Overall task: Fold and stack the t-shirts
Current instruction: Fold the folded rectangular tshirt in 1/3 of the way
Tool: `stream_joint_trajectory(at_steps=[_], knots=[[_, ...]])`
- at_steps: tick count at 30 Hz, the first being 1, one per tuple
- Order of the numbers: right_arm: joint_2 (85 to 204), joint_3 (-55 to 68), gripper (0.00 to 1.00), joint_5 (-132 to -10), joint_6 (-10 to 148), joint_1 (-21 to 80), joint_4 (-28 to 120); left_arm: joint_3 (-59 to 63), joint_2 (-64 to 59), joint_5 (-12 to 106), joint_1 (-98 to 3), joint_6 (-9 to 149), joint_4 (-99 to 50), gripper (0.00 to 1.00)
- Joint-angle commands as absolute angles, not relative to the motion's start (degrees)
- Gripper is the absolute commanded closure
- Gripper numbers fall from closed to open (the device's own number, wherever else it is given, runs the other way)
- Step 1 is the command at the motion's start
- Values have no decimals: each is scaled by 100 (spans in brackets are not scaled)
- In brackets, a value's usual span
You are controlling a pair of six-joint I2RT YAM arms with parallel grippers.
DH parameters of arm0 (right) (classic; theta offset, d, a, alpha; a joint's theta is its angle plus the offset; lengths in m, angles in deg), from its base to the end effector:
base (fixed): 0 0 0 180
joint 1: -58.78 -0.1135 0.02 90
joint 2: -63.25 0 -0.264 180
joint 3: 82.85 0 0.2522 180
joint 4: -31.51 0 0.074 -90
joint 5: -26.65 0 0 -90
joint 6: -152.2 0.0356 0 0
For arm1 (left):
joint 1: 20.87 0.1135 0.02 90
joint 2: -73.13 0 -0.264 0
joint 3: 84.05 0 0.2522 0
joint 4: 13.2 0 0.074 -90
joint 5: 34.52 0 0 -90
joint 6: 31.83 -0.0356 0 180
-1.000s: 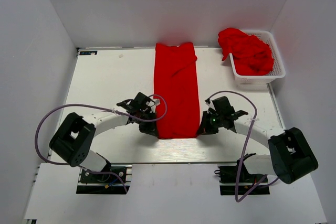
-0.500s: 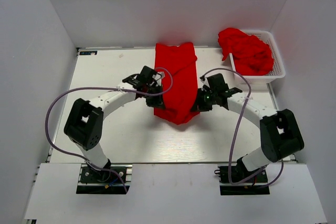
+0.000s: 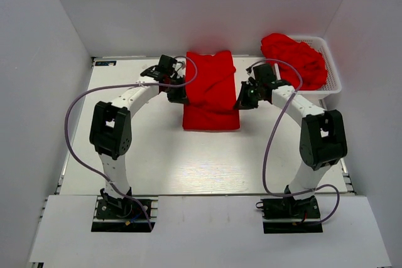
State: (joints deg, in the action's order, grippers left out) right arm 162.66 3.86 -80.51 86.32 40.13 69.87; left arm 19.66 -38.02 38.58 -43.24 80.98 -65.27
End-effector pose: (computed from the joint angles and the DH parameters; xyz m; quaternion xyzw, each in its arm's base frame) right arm 0.3539 0.1305 0.2345 -0.0052 0.9336 0.2512 0.2556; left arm 0.3846 -0.1695 0.2339 0.0350 0.9545 -0.2308 0.1857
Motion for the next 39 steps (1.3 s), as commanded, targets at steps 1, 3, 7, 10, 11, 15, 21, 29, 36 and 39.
stream_joint_trajectory(at_steps=[1, 3, 7, 10, 11, 15, 21, 29, 36, 39], knots=[[16466, 886, 100, -8179, 8435, 4164, 7199, 2314, -3735, 3826, -4179, 7831, -6398, 100], [16581, 1027, 100, -8294, 8391, 4226, 7164, 2541, -3875, 3686, -4065, 7742, -6336, 100], [16871, 1458, 100, -8365, 8330, 4322, 7129, 2901, -4243, 3484, -3994, 7637, -6282, 100], [17073, 1722, 100, -8409, 8295, 4393, 7129, 3060, -4428, 3264, -3880, 7584, -6221, 100], [17108, 1792, 100, -8426, 8277, 4445, 7111, 3148, -4533, 3211, -3880, 7584, -6160, 100], [17486, 2275, 100, -8610, 8180, 4533, 7129, 3289, -4701, 3158, -3819, 7584, -6159, 100], [18065, 2828, 100, -8936, 8198, 4674, 7006, 3473, -4886, 3158, -3705, 7584, -5975, 100], [18829, 3495, 100, -9208, 8251, 4815, 6830, 3852, -5448, 3105, -3599, 7584, -5922, 100], [19824, 4788, 46, -10043, 9207, 5043, 5960, 5499, -6327, 3369, -3274, 7970, -6044, 0], [19913, 5343, 10, -9956, 9183, 5087, 6205, 5698, -6188, 3097, -3089, 8032, -5932, 0]])
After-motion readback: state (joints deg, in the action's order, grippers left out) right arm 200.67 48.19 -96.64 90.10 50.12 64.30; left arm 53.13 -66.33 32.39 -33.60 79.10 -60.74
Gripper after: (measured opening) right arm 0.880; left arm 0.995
